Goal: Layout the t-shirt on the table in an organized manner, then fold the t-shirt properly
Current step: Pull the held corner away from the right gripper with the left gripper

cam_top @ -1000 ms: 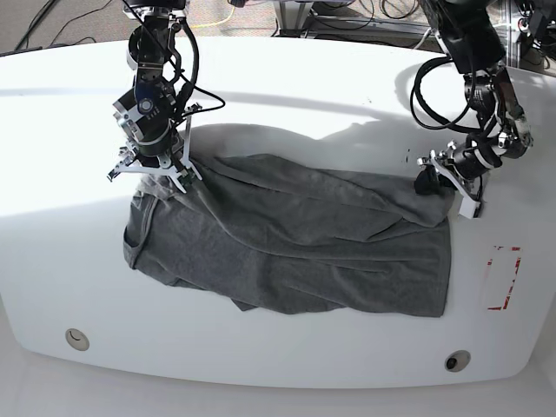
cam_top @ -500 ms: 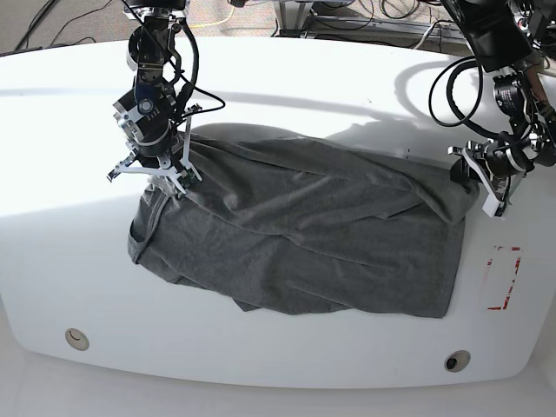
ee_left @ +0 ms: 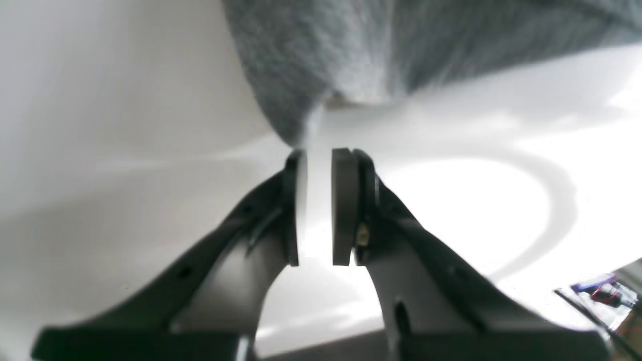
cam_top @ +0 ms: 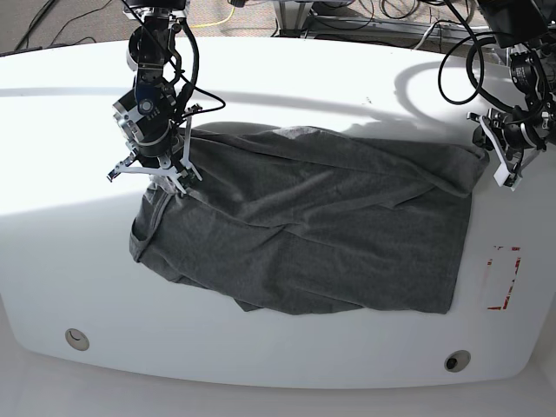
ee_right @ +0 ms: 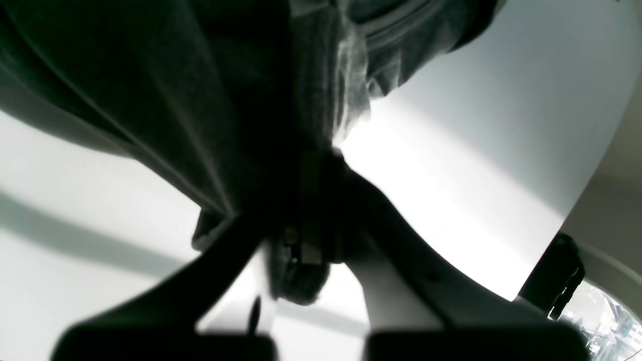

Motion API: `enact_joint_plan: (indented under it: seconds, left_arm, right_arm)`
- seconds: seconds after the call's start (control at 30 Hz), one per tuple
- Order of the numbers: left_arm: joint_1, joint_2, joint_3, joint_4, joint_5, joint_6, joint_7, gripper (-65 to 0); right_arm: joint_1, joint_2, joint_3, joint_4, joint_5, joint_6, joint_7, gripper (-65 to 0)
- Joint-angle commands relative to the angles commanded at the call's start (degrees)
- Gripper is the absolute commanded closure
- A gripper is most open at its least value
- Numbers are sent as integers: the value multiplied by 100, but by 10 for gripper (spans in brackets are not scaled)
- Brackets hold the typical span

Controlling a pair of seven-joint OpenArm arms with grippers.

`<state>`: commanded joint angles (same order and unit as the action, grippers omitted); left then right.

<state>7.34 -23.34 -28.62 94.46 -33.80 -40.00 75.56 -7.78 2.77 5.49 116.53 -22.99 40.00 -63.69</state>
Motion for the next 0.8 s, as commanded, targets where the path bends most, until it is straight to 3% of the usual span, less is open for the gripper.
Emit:
enact_joint_plan:
  seconds: [0.27,0.53,0.63,0.8]
  left_arm:
    - [352,-229,-105,70,-9,0,-26,-68]
    - [316,-193,-431,79,-35,0,-44,-71]
    - [79,-88,-440,79,-26,0,-123,-110]
    - [-62,141,-448,53,-44,0,-422,-254]
  right_arm:
    - [-158,9,9,0,-9,0,-176,0]
    - [-176,-35,176,-9,18,0,-176,0]
    - [-167,-35,185,-9,18,0,-176,0]
    - [-79,-35,193,-9,18,0,-167,0]
